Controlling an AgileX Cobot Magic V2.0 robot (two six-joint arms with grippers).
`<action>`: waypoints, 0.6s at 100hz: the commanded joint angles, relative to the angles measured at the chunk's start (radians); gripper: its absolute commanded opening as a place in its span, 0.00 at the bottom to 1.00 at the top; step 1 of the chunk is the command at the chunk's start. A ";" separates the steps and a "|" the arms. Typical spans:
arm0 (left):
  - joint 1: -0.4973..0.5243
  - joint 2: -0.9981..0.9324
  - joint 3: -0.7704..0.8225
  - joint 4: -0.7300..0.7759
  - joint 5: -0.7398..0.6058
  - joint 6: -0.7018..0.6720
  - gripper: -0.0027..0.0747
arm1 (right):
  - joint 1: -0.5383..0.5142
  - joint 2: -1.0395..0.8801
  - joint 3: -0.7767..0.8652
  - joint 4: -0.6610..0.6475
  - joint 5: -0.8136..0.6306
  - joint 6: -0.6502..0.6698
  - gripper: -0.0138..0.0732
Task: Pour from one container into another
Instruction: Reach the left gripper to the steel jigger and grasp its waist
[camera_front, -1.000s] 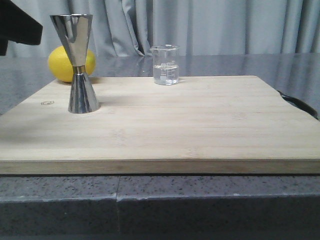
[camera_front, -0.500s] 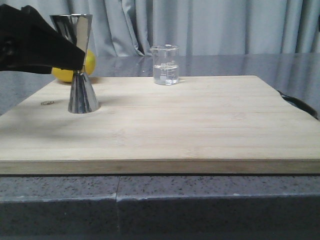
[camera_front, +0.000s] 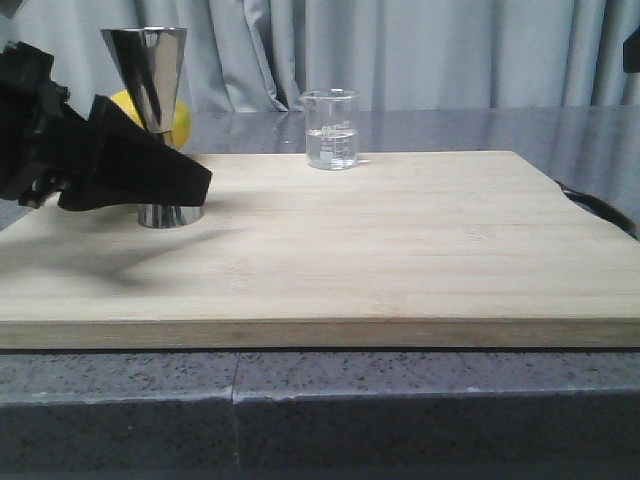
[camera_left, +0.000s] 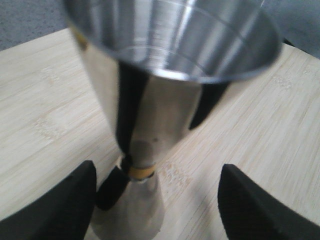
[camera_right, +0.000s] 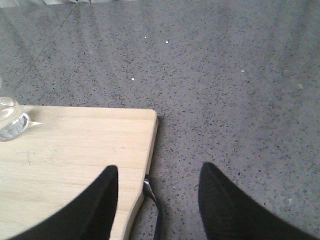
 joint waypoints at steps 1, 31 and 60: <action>-0.009 -0.012 -0.031 -0.063 0.097 0.047 0.57 | -0.001 -0.011 -0.037 0.000 -0.086 -0.013 0.54; -0.009 -0.010 -0.035 -0.063 0.105 0.110 0.56 | -0.001 -0.011 -0.037 0.000 -0.086 -0.013 0.54; -0.009 -0.010 -0.091 -0.063 0.100 0.119 0.56 | -0.001 -0.011 -0.037 0.000 -0.088 -0.013 0.54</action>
